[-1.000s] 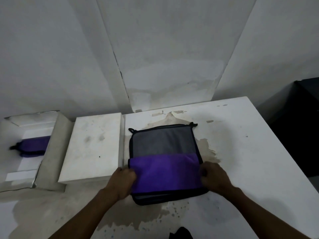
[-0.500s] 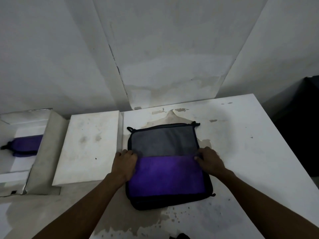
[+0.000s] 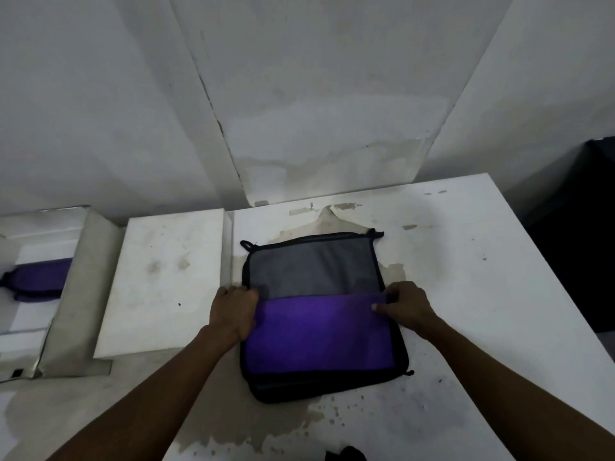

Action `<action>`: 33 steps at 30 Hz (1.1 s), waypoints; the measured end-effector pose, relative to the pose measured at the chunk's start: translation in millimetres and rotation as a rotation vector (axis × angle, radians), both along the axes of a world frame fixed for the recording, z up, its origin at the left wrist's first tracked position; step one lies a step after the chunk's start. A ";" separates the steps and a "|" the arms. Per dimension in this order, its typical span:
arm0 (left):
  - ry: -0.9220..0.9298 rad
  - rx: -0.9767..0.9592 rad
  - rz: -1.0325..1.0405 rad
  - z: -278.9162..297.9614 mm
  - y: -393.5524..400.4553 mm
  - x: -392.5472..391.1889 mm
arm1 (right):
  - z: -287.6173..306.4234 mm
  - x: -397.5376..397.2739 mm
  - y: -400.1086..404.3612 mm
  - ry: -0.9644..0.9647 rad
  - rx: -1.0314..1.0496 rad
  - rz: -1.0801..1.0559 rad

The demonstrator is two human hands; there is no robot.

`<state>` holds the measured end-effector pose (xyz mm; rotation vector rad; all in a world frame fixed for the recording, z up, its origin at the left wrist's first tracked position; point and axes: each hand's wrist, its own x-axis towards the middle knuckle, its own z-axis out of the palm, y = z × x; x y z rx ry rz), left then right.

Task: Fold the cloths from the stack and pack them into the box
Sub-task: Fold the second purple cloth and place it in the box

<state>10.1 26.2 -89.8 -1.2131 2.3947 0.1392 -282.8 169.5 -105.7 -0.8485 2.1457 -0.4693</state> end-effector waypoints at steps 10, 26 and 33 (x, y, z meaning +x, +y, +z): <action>0.066 0.152 0.053 -2.7 -8.5 0.0 | 1.6 4.1 5.3 0.007 -0.070 0.054; 0.412 0.348 0.280 9.1 -3.6 12.1 | 11.1 4.9 20.6 -0.324 -0.214 -0.107; 0.730 0.616 0.867 6.1 11.0 14.6 | 10.0 11.1 28.6 -0.488 -0.060 -0.194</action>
